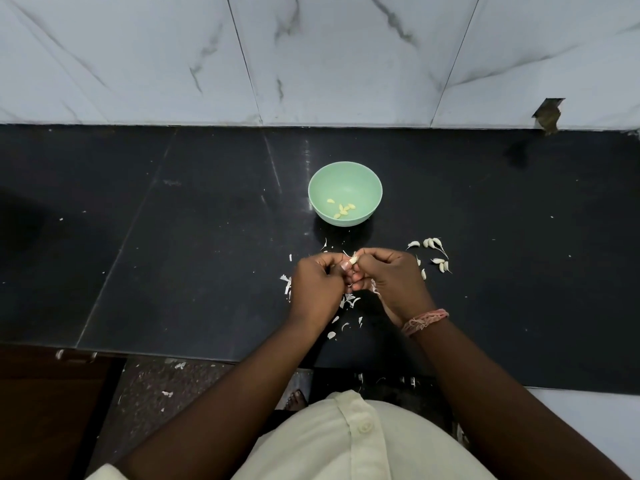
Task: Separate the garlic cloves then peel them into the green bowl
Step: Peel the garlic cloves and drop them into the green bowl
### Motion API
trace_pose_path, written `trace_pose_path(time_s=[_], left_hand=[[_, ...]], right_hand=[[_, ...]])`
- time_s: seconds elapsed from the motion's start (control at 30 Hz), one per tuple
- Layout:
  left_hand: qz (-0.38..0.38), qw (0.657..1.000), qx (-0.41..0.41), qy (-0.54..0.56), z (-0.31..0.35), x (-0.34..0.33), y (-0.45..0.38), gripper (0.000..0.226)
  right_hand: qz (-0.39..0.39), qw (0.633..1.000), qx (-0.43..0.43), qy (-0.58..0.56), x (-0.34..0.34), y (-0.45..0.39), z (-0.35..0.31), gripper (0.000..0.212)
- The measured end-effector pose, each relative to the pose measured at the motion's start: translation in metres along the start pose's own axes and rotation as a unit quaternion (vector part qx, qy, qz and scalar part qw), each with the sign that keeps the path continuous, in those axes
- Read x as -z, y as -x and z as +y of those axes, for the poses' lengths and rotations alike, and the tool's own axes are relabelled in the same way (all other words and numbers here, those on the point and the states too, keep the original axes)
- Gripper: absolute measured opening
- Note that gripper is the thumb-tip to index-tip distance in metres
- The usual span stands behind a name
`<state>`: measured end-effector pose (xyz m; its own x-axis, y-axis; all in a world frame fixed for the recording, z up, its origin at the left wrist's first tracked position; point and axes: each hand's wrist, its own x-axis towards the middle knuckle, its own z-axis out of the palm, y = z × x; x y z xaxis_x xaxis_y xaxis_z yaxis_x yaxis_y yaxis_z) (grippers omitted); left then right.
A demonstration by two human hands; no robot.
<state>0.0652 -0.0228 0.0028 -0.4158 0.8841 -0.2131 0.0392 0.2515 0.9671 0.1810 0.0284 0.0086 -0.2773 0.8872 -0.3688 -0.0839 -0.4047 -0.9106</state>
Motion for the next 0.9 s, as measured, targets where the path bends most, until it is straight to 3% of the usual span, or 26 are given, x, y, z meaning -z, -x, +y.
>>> trace_pose_path(time_s=[0.27, 0.4, 0.53, 0.77, 0.9], left_hand=[[-0.022, 0.996, 0.053, 0.067, 0.003, 0.003, -0.004, 0.013], [0.03, 0.998, -0.032, 0.037, 0.004, 0.001, -0.002, 0.017], [0.02, 0.995, -0.1, -0.002, 0.0, 0.0, 0.007, 0.017], [-0.009, 0.995, -0.012, 0.095, 0.003, 0.003, -0.004, 0.016], [-0.045, 0.979, 0.059, 0.19, 0.002, 0.001, -0.003, 0.016]], right_hand=[[-0.008, 1.0, -0.012, 0.004, 0.001, -0.003, -0.002, 0.016], [0.008, 1.0, -0.018, -0.019, -0.002, -0.002, -0.001, 0.018], [0.016, 1.0, -0.01, -0.01, -0.002, -0.003, -0.003, 0.018], [-0.02, 1.0, -0.002, 0.007, 0.001, -0.001, -0.006, 0.018], [-0.011, 0.997, 0.026, 0.067, 0.004, -0.001, -0.004, 0.014]])
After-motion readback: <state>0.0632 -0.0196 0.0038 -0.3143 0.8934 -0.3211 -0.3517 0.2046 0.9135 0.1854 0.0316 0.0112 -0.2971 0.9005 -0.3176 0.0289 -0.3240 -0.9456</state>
